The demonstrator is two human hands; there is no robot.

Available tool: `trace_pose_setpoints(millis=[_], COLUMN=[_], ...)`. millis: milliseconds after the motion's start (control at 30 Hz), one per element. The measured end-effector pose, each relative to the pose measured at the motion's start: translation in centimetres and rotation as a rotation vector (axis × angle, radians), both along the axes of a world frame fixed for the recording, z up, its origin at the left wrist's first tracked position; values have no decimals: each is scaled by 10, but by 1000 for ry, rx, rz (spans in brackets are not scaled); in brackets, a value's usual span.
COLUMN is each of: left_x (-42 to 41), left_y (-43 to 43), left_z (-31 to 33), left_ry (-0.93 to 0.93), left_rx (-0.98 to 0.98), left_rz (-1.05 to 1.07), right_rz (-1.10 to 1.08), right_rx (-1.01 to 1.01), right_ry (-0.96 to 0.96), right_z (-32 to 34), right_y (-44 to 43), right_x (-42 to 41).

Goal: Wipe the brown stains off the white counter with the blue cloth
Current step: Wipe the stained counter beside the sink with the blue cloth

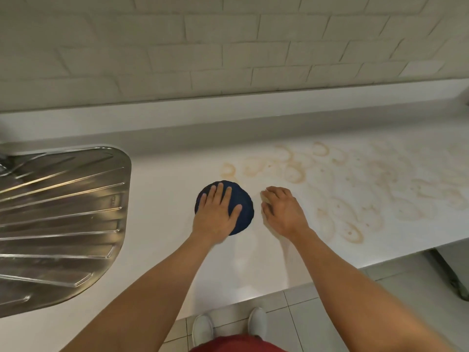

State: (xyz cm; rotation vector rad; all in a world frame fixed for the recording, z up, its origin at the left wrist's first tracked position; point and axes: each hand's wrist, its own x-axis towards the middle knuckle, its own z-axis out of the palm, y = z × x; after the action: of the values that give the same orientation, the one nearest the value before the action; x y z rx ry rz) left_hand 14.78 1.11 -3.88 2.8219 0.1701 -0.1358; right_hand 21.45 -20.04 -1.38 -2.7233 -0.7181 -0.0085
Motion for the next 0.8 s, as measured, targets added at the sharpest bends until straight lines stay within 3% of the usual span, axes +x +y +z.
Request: trace_pose_setpoints(millis=[367,467,700,800], left_x=[70,90,45,54], left_y=[53,38,37,66], left_z=[1,5,-11,-12], left_ry=[53,76,-52,-56], left_rx=[25,14,122,108], left_rz=[46,77,-151,-116], right_rz=[54,14,-78,-103], right_rx=[-95,-34,-82,-75], right_ry=[31,53,31,17], right_z=[3,10,-1,-9], right_y=[-3,-3,-9,-7], right_x=[15,22,22,18])
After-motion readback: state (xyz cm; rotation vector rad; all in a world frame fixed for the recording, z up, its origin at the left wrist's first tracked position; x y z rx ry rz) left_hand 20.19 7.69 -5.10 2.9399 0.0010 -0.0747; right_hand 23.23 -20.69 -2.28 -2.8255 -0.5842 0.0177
